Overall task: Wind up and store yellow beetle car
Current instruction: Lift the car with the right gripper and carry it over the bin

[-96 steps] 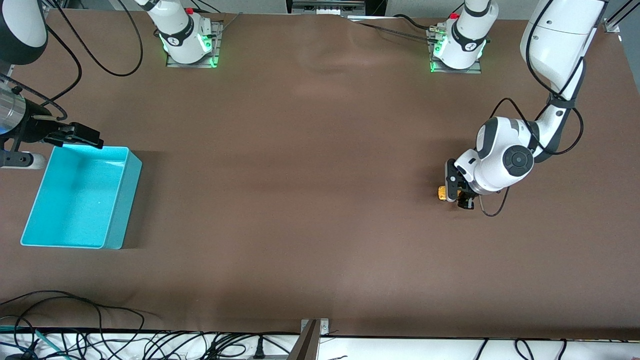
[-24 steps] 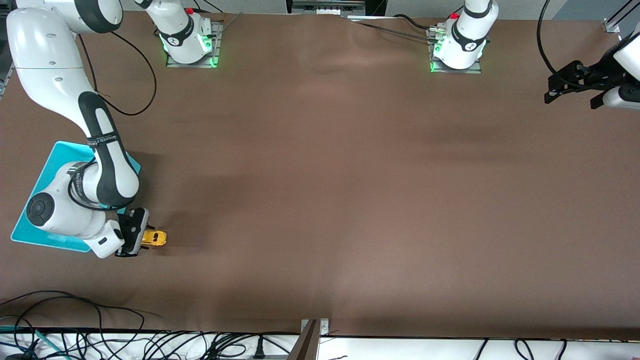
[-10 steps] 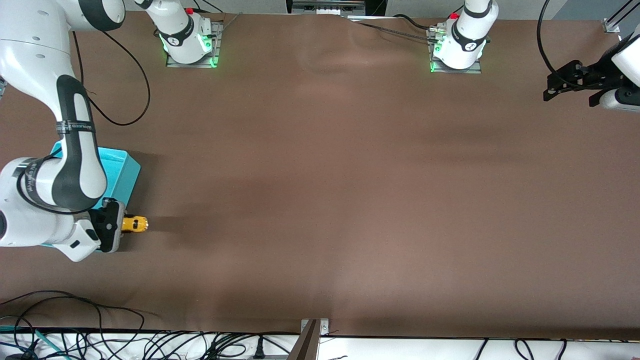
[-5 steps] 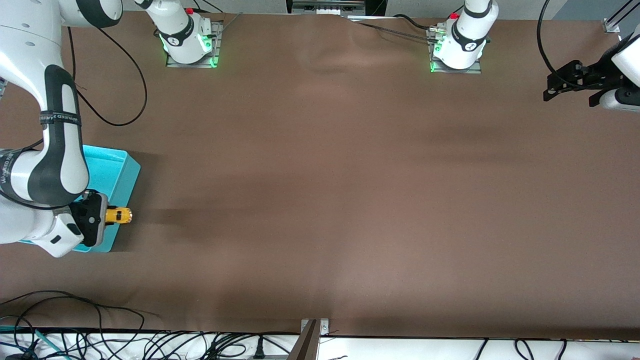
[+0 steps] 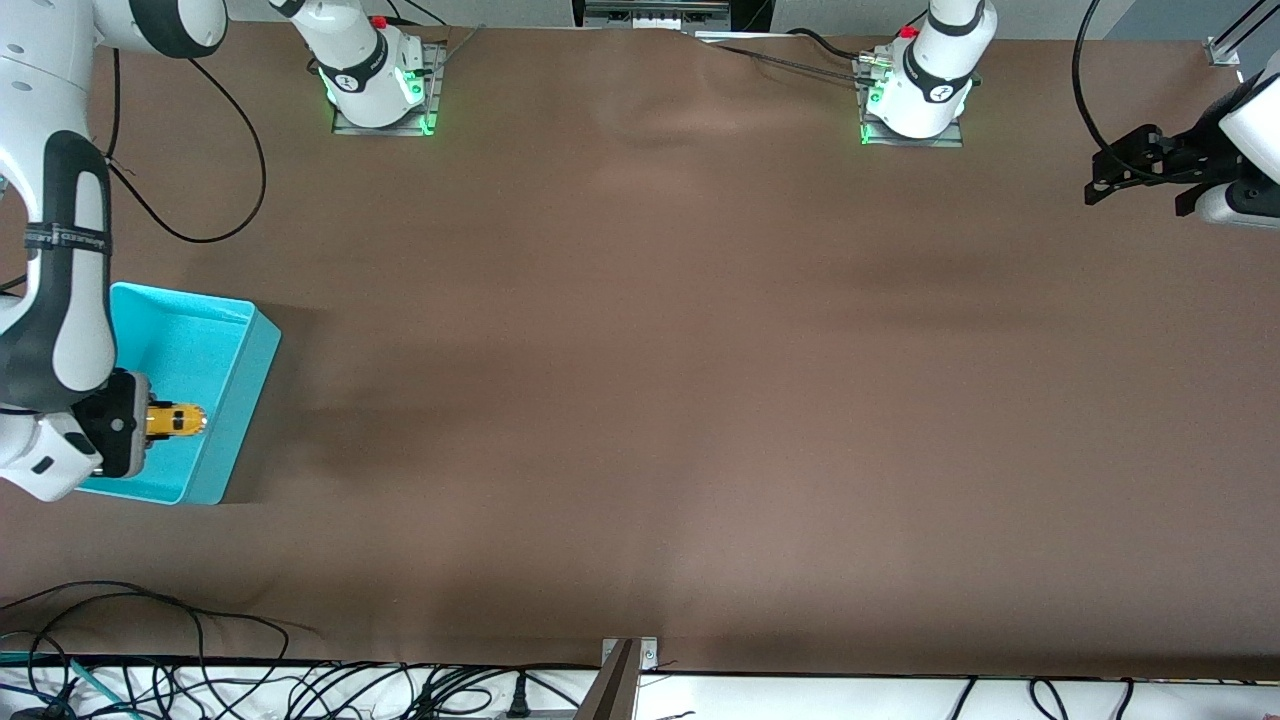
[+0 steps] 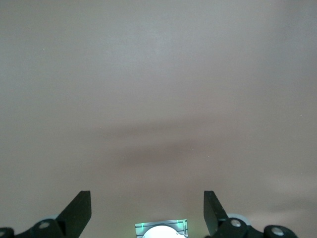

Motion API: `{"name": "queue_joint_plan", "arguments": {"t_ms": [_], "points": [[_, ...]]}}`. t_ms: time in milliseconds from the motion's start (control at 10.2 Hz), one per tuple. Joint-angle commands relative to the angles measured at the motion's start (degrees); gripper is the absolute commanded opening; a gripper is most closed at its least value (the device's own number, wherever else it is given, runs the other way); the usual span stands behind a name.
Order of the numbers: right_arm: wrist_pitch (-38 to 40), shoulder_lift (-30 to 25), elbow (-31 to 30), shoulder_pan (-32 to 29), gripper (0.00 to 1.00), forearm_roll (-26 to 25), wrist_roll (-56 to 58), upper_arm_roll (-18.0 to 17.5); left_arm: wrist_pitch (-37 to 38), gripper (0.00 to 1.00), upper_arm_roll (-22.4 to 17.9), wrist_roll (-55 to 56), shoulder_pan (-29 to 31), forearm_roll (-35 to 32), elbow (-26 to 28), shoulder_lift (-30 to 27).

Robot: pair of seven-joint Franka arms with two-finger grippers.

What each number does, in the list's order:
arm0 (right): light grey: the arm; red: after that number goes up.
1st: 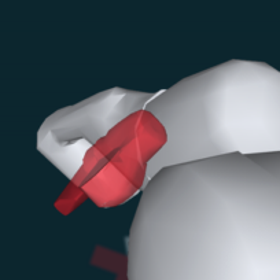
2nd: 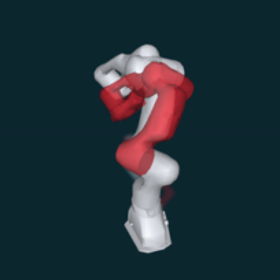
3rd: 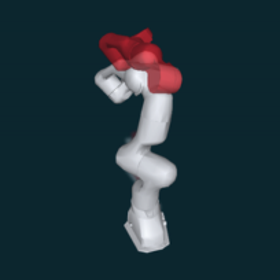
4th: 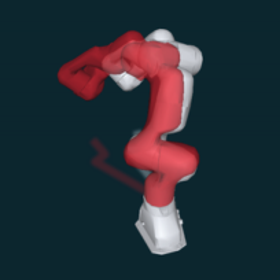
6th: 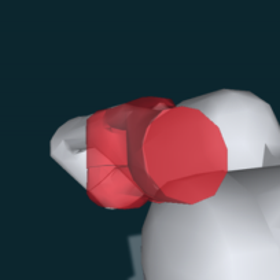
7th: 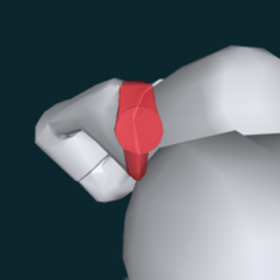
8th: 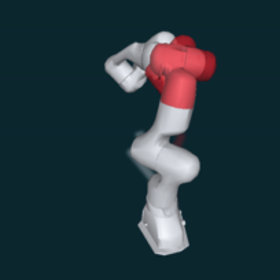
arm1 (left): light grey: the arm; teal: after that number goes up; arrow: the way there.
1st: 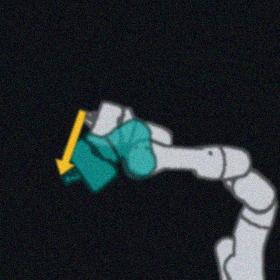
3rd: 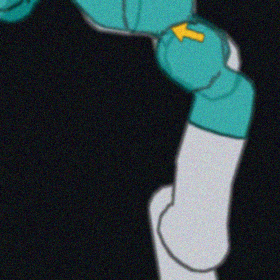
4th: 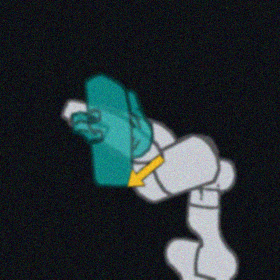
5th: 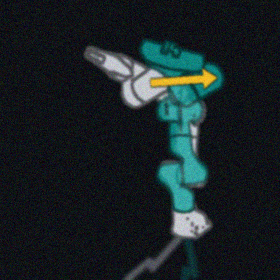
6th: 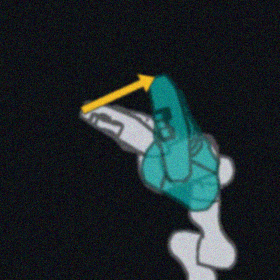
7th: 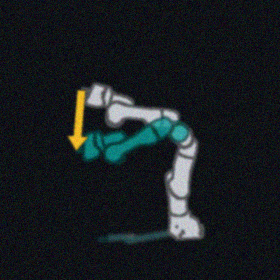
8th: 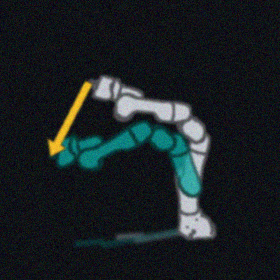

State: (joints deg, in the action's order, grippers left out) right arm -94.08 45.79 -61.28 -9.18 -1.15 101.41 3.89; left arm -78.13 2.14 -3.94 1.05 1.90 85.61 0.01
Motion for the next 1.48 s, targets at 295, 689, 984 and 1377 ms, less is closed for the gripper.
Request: {"name": "queue_joint_plan", "arguments": {"t_ms": [295,689,984,1377], "points": [[1.5,-0.3,-3.7,-3.7,0.0,-0.2,3.6,-0.5,1.2,1.0,-0.4,-1.0,-0.4,0.9,-1.8,1.0],[1.3,0.3,-6.1,-4.2,0.0,0.0,4.0,-0.6,1.2,1.0,0.1,-1.0,-0.4,1.0,-1.8,1.0],[-0.2,1.1,-7.0,-4.8,0.0,0.7,3.9,-0.7,1.5,1.0,0.1,-0.9,-0.3,1.0,-1.8,0.9],[-4.1,2.0,-9.1,-4.8,0.0,1.4,3.9,-0.8,2.0,1.0,0.1,-0.9,-0.3,1.0,-1.9,0.9]]}}
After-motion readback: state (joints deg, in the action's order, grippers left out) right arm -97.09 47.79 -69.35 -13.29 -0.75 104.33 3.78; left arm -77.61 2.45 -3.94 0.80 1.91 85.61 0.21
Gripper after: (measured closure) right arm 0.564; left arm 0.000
